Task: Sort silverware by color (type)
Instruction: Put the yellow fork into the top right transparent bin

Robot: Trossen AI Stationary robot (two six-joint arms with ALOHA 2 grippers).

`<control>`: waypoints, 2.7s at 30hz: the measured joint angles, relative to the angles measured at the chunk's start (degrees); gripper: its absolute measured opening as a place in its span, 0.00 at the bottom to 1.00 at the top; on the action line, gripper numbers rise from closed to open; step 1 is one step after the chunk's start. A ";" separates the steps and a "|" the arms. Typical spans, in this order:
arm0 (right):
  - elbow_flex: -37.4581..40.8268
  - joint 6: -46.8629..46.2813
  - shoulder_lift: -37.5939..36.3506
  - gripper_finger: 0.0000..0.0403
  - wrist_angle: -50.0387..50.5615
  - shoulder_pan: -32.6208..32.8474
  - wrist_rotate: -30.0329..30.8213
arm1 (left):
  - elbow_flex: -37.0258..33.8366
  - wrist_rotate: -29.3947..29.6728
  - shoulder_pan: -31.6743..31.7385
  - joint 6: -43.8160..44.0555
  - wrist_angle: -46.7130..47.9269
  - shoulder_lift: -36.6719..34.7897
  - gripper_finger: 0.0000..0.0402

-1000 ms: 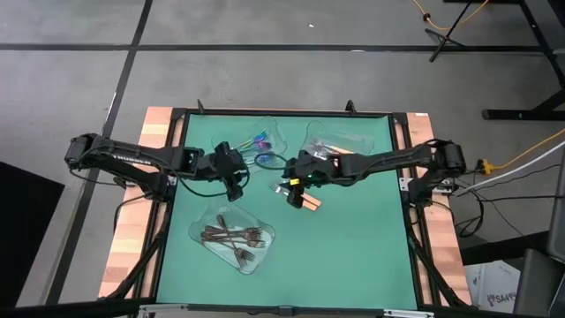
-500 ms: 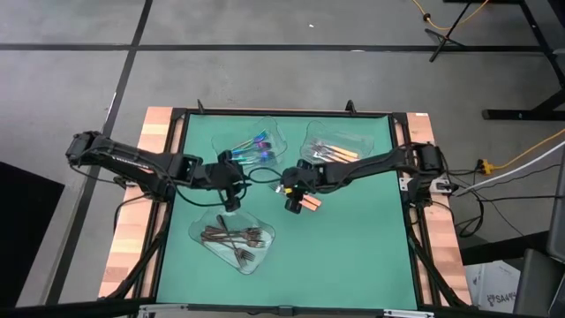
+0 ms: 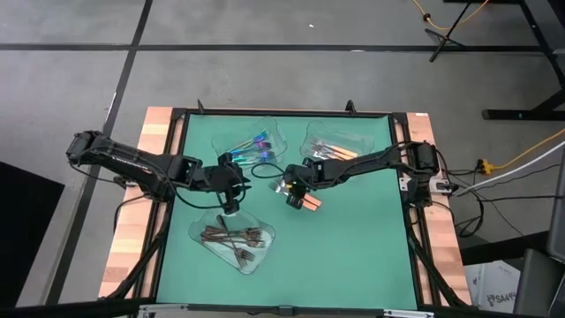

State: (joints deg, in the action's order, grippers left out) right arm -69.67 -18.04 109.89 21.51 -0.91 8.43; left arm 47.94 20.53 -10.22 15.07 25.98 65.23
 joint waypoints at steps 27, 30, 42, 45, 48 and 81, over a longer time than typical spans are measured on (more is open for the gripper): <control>1.21 -0.16 -0.02 0.32 2.12 0.20 -3.46 | -0.02 -0.01 0.00 0.00 0.04 0.00 0.20; 1.21 -0.16 0.06 0.32 2.53 0.17 -3.43 | -0.02 -0.01 0.00 0.00 0.04 0.00 0.20; 0.99 -1.32 3.16 0.30 1.97 0.20 -3.33 | -0.09 -0.02 0.00 -0.06 0.11 0.02 0.20; 0.99 -1.34 3.23 0.24 1.89 0.18 -3.35 | -0.09 0.12 0.02 -0.13 0.11 0.02 0.20; 0.99 -1.35 3.28 0.17 1.73 0.17 -3.35 | -0.09 0.20 0.02 0.08 0.05 0.02 0.20; -22.06 6.60 2.64 0.02 20.47 0.13 -8.07 | -29.97 -1.81 1.08 -6.27 -28.98 -39.75 0.20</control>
State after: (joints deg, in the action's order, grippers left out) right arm -91.74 -11.43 112.53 41.98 -0.78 0.36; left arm 17.98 18.72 -9.14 8.80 -3.00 25.48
